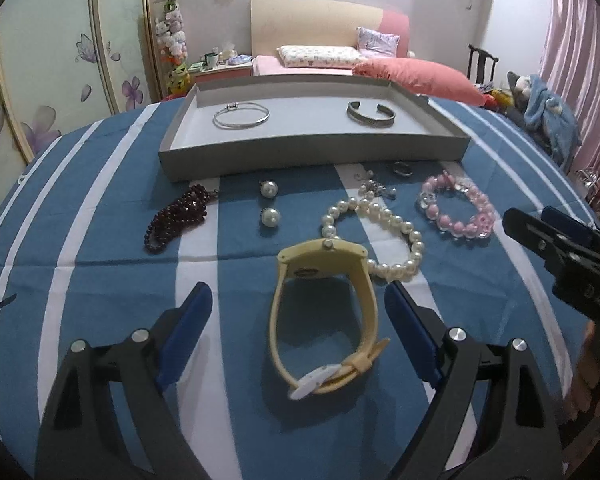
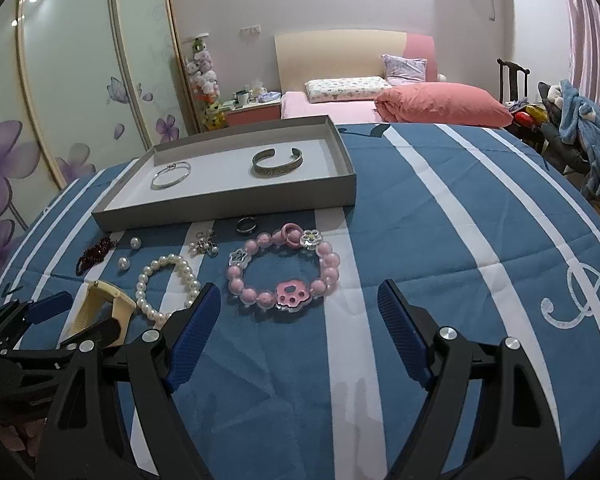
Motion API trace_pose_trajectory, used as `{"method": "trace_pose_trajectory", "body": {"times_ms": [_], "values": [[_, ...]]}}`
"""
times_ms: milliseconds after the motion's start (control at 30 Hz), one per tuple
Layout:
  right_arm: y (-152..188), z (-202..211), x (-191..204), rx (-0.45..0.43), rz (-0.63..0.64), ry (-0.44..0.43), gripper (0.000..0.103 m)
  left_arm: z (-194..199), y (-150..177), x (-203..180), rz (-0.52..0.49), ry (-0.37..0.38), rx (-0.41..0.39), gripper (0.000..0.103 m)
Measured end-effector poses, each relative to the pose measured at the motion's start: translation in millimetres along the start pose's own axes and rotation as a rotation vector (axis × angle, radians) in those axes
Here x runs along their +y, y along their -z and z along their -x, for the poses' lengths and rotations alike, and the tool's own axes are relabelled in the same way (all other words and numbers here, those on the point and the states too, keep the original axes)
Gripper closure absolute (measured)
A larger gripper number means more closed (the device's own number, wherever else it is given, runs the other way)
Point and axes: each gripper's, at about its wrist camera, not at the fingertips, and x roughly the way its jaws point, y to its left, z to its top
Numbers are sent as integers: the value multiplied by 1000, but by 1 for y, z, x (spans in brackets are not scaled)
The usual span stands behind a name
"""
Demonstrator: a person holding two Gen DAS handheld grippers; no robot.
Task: Organize jewelry
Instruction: 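Grasp the yellow watch with the left tool while the right tool approaches the pink bracelet, then grasp and lift the pink beaded bracelet with the right tool while the left holds the watch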
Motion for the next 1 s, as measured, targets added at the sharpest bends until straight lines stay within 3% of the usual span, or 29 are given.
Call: {"method": "trace_pose_trajectory", "body": {"times_ms": [33,100,167,233,333,500,767,1000], "values": [[2,-1,1,4,2,2,22,-2,-1,0,4,-1,7,19],[2,-4,2,20,4,5,22,-6,-1,3,14,8,22,32],[2,-6,2,28,4,11,22,-8,-1,7,29,61,39,50],[2,-10,3,38,12,23,22,-6,-1,9,34,58,32,58],[-3,-18,2,51,8,40,25,-3,0,19,63,78,32,59],[-15,-37,-10,99,-27,65,46,7,-1,39,100,65,4,59],[-25,-66,-14,189,13,80,49,15,-7,61,143,49,-20,59],[-33,-77,-6,195,70,75,49,15,-8,65,148,53,-18,59]]}}
